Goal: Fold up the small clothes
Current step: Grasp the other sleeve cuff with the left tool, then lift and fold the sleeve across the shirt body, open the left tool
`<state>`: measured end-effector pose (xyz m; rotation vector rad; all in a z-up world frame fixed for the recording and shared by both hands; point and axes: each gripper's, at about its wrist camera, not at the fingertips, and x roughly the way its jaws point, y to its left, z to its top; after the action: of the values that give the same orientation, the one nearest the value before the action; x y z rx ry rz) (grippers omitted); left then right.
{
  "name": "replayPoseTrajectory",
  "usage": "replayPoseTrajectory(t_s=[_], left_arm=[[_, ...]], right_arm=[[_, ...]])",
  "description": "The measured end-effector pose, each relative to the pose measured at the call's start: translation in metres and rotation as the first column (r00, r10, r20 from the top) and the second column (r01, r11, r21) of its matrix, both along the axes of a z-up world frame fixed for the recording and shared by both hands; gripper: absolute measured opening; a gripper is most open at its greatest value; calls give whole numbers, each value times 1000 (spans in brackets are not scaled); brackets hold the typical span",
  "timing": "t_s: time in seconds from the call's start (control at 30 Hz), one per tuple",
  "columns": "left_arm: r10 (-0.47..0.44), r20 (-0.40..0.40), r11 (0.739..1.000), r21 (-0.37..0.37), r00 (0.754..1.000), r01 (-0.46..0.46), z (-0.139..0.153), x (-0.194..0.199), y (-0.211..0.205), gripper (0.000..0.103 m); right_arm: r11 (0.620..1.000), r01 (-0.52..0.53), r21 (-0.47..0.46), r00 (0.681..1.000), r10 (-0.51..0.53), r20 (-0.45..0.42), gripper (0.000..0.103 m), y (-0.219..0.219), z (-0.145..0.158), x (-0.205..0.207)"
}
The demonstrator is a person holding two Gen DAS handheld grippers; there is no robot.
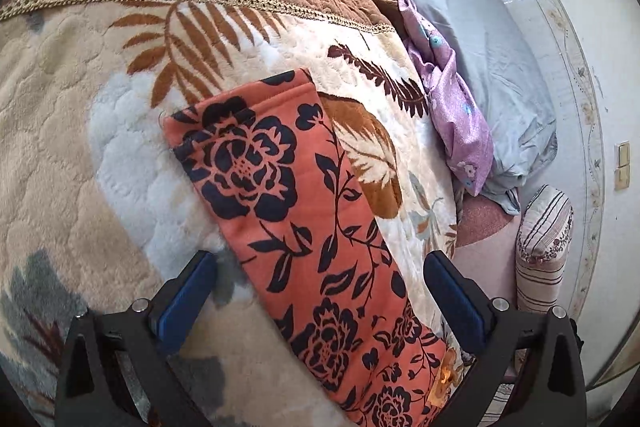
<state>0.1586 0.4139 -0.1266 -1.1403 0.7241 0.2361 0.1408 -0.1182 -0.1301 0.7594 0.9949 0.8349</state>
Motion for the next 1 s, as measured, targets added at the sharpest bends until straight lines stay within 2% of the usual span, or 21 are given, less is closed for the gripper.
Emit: replayPoseTrajectory(t_s=[0.1, 0.17, 0.2, 0.23, 0.3, 0.37, 0.4, 0.47, 0.53, 0.6, 0.67, 0.73, 0.77, 0.87, 0.97, 1.0], left_arm=[[15, -13, 1000, 16, 1000, -15, -2, 8, 7, 102], [31, -34, 999, 45, 999, -29, -2, 10, 9, 93], [45, -66, 997, 70, 997, -41, -1, 10, 10, 71], [52, -105, 995, 90, 993, -42, -2, 11, 12, 39], [59, -158, 995, 85, 986, -45, -9, 10, 18, 7], [57, -143, 997, 64, 988, -48, -12, 4, 23, 6], [56, -148, 995, 93, 987, -42, -7, 3, 21, 6], [34, -147, 979, 206, 988, -3, 15, 5, 9, 5], [-16, -116, 939, 338, 993, 55, 48, 11, -17, 5], [-95, -56, 895, 432, 994, 110, 87, 16, -51, 5], [-196, 9, 828, 537, 981, 161, 128, 21, -97, 5], [-310, 71, 768, 607, 948, 206, 167, 24, -148, 5], [-375, 101, 737, 635, 922, 230, 186, 25, -176, 5], [-560, 151, 644, 697, 815, 314, 225, 23, -266, 5], [-690, 153, 580, 702, 707, 414, 234, 23, -346, 5], [-719, 143, 558, 701, 680, 443, 230, 24, -369, 5]], right_arm=[[1000, 6, 20, 1000, -6, -3, 85, -3, -2, 0], [1000, 3, 5, 1000, -3, 11, 85, -1, -1, -2], [1000, 1, -5, 1000, -1, 16, 85, 0, 0, -2], [1000, 1, -11, 1000, -1, 20, 85, 1, 0, -2], [1000, 3, -15, 1000, -3, 24, 85, 1, 0, -3], [1000, 3, -11, 1000, -3, 28, 85, 1, -1, -3], [1000, 3, -9, 1000, -3, 30, 85, 1, -1, -4], [1000, 1, -10, 999, 0, 38, 85, 2, -1, -5], [1000, 1, -8, 999, -1, 46, 85, 2, -1, -6], [1000, 5, 1, 999, -5, 51, 85, 0, -2, -6], [1000, 9, 15, 999, -10, 52, 85, -2, -3, -6], [999, 12, 34, 998, -14, 53, 85, -5, -4, -7], [999, 14, 45, 998, -17, 54, 85, -7, -4, -7], [996, 21, 82, 998, -25, 51, 85, -12, -6, -7], [992, 28, 125, 998, -34, 44, 85, -18, -7, -7], [989, 31, 142, 998, -37, 41, 85, -21, -8, -8]])
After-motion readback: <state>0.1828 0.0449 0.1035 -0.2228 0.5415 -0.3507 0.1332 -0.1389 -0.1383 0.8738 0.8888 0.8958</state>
